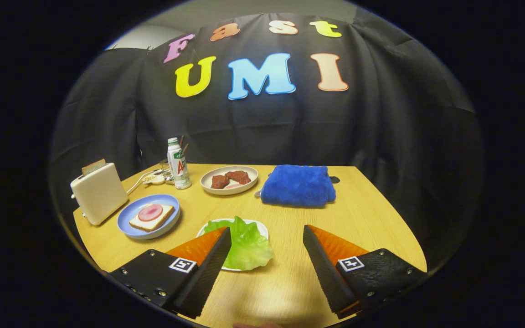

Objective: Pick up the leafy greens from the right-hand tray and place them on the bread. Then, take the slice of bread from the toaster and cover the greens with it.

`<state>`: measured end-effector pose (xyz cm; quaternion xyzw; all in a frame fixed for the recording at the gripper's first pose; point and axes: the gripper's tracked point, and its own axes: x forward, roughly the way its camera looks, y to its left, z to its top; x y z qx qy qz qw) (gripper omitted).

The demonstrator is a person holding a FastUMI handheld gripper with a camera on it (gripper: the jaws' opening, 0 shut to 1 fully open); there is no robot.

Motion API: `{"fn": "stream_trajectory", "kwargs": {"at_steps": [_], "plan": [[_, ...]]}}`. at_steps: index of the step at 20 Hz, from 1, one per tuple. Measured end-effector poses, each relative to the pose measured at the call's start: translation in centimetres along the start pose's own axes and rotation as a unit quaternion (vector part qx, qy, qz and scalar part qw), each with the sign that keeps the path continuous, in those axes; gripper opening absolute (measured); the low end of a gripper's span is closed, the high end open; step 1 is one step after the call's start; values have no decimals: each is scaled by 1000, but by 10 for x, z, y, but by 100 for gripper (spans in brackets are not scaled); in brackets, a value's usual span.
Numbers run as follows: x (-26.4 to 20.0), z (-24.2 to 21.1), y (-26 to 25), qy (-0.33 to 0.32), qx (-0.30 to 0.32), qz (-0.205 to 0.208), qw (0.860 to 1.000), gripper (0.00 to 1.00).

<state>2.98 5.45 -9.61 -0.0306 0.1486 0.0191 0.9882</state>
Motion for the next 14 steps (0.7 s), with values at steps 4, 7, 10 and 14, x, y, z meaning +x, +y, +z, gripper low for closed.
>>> {"fn": "stream_trajectory", "kwargs": {"at_steps": [4, 7, 10, 14], "plan": [[8, -9, 7, 13, -12, 2, 1000, 97], [13, -17, 8, 24, -12, 1, 1000, 98], [18, -26, 11, 39, -2, 6, 999, 98], [24, -31, 9, 48, 1, 2, 999, 98]]}}
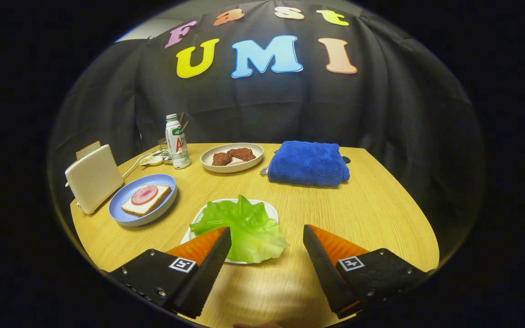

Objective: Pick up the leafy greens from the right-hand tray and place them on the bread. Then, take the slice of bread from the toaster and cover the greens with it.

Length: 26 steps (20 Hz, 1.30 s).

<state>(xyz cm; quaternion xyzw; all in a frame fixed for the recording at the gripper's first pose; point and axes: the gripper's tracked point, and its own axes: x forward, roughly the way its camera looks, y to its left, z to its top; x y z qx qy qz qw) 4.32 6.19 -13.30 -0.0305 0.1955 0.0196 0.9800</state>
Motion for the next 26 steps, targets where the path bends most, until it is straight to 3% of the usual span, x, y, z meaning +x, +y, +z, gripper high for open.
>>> {"fn": "stream_trajectory", "kwargs": {"at_steps": [8, 11, 14, 16, 17, 18, 21, 22, 26], "plan": [[10, -16, 5, 29, 11, -4, 1000, 98], [13, -21, 10, 35, 11, 4, 999, 89], [15, -26, 11, 41, 6, 6, 999, 72], [19, -27, 13, 41, -5, 11, 999, 42], [15, -27, 14, 39, -1, 18, 999, 34], [14, -26, 18, 41, 1, 27, 999, 20], [20, -21, 12, 28, 21, 22, 999, 21], [12, -25, 13, 36, 20, 22, 999, 0], [8, -18, 15, 25, 14, 22, 999, 1]]}}
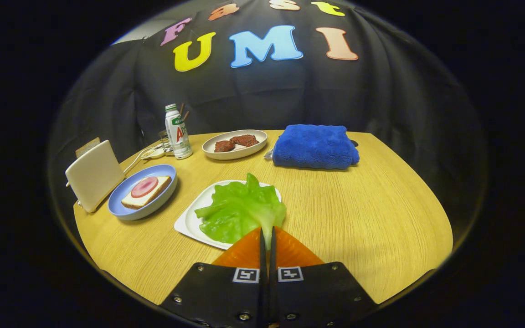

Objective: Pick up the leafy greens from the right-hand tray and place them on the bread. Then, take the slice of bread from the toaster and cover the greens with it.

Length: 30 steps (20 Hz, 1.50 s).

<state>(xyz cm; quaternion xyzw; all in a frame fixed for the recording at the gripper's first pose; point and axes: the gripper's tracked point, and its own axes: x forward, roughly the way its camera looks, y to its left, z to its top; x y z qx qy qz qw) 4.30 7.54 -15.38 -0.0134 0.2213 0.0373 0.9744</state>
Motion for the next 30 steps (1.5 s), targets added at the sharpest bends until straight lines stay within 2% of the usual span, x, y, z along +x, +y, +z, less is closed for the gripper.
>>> {"fn": "stream_trajectory", "kwargs": {"at_steps": [6, 11, 18, 25, 30], "plan": [[-19, 29, -4, -49, -16, -13, 999, 1], [-31, 37, 6, -59, -13, -11, 998, 1], [-46, 72, 54, -89, -35, -1, 995, 1], [-36, 78, 99, -92, -26, 2, 995, 1], [-25, 79, 140, -90, -26, 27, 995, 1]]}}
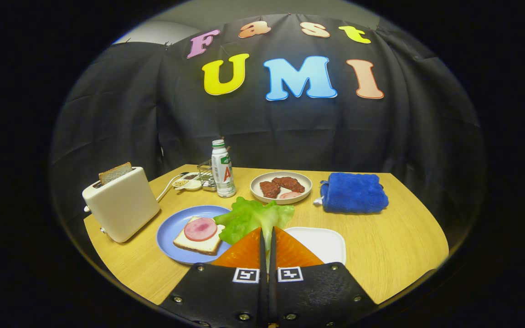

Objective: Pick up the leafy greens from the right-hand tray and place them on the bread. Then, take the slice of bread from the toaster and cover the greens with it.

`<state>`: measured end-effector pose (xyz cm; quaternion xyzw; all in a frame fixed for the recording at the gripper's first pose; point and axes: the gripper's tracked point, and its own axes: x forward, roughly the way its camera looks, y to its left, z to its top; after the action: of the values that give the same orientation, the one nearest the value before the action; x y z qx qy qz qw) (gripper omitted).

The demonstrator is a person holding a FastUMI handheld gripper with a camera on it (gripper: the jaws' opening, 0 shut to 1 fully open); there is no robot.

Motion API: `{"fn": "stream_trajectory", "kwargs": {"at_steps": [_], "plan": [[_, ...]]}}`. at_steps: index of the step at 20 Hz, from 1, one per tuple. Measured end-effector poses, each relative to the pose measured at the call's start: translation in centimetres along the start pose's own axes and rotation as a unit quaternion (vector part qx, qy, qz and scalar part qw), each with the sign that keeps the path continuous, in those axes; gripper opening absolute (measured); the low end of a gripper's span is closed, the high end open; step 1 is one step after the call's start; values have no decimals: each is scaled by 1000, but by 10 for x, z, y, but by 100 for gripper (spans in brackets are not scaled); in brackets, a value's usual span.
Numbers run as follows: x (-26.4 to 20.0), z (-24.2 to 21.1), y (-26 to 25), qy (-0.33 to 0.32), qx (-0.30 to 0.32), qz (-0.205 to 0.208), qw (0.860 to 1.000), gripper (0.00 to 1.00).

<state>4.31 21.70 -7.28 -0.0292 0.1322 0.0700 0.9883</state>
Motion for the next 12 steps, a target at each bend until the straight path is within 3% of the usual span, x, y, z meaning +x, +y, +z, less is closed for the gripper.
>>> {"fn": "stream_trajectory", "kwargs": {"at_steps": [12], "plan": [[38, -22, 77, 32, -10, 58, 998, 1]]}}
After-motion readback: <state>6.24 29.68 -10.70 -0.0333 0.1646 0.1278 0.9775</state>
